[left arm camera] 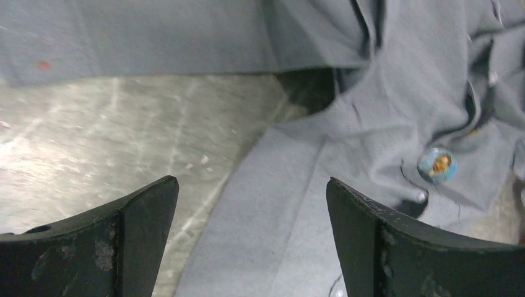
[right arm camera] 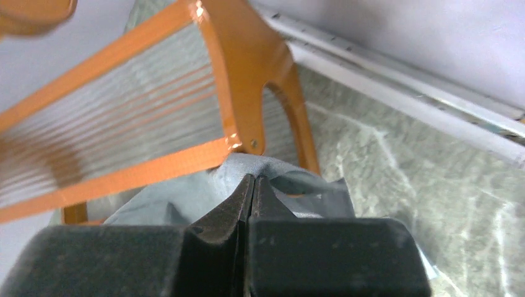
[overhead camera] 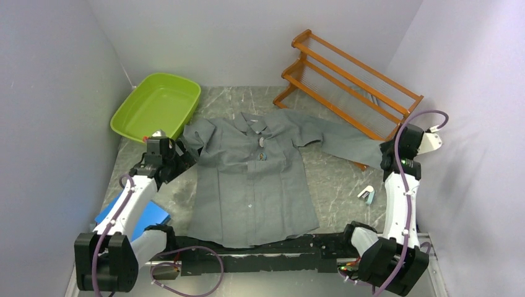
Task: Pin the brooch onto the clothing
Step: Flatten out the clothes at the center of the board.
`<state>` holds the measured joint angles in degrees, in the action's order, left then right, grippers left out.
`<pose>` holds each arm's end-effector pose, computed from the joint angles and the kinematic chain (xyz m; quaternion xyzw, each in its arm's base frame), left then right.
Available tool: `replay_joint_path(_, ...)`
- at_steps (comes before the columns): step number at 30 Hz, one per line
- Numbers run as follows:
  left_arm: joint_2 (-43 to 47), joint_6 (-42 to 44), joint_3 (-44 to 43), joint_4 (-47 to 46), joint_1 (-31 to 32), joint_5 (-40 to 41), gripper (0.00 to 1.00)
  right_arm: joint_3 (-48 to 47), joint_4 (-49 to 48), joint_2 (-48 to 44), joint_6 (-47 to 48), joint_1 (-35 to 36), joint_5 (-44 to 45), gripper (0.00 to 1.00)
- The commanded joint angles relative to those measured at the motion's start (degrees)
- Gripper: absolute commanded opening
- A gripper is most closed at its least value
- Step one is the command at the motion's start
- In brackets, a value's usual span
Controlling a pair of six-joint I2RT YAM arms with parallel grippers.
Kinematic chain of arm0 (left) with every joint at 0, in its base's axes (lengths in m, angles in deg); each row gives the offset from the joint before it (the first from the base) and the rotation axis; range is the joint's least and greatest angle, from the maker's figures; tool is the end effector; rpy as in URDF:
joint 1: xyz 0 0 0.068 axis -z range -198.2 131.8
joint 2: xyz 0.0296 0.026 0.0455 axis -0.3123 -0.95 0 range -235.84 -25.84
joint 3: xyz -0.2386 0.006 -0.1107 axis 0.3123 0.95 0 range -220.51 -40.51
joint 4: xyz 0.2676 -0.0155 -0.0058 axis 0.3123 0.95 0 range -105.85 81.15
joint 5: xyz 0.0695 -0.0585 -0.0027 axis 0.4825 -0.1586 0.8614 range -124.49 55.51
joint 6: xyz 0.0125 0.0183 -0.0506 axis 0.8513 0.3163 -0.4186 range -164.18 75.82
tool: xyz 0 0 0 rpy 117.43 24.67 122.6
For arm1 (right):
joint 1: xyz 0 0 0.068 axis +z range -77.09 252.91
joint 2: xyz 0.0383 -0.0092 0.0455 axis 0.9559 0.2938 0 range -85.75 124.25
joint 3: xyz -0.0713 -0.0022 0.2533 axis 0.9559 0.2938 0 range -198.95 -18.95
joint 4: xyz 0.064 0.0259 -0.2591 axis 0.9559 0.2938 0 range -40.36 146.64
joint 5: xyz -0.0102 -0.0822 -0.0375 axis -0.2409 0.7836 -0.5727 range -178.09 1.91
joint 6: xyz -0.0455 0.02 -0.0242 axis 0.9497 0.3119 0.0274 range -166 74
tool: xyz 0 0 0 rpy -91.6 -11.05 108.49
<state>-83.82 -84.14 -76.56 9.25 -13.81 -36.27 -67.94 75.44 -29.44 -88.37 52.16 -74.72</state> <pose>0.2169 -0.0177 0.2087 -0.2788 0.8876 -0.1516 0.3337 0.2115 -0.0895 0.2917 0.5043 0.7152 -0.0119 0.4838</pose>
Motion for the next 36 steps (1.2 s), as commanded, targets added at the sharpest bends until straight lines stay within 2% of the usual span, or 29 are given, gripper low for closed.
replay_joint_path(1,-2.97,0.60,-4.07,0.97,-4.09,5.49,0.94,-4.35,2.89,-0.98,0.61,-1.39,10.04,0.00)
replay_joint_path(4,-5.64,-0.56,-4.86,0.95,-8.55,7.59,0.94,-3.31,1.75,-1.19,-0.67,-1.32,12.62,0.00)
replay_joint_path(10,-11.75,-1.97,-4.95,-2.63,-15.73,9.33,0.82,-0.98,-0.33,-0.90,-3.33,-1.32,19.88,0.00)
replay_joint_path(13,-16.06,-1.87,-6.17,-3.91,-17.75,10.47,0.82,-0.24,-1.67,-0.61,-4.15,-1.40,20.35,0.08)
replay_joint_path(15,-18.28,-1.65,-6.79,-5.20,-18.31,11.30,0.84,-0.56,-1.93,-0.28,-3.94,-1.35,18.94,0.26)
replay_joint_path(16,-19.13,-1.32,-6.86,-6.56,-18.54,11.10,0.85,-0.65,-2.14,-0.10,-3.87,-1.38,18.23,0.46)
replay_joint_path(19,-21.53,-0.47,-7.23,-9.39,-19.15,9.92,0.88,-1.37,-0.64,0.44,-6.09,-1.34,15.73,0.97)
replay_joint_path(23,-24.50,0.60,-7.43,-11.89,-20.06,7.87,0.92,-3.75,0.49,1.02,-6.53,-1.34,6.50,1.00)
replay_joint_path(26,-26.87,0.41,-7.47,-12.55,-20.69,6.52,0.86,-2.84,-4.42,1.40,-5.56,-1.38,-8.09,1.00)
replay_joint_path(32,-25.93,-0.52,-4.99,-14.41,-22.20,6.06,0.62,2.42,-13.22,1.49,-7.21,-1.15,-27.67,1.00)
replay_joint_path(33,-25.35,-0.28,-4.40,-15.48,-22.49,5.51,0.56,3.29,-14.55,1.44,-7.68,-0.98,-29.98,1.00)
replay_joint_path(36,-24.14,0.19,-2.80,-16.65,-23.67,4.43,0.29,6.86,-19.74,1.39,-10.35,-0.21,-35.93,1.00)
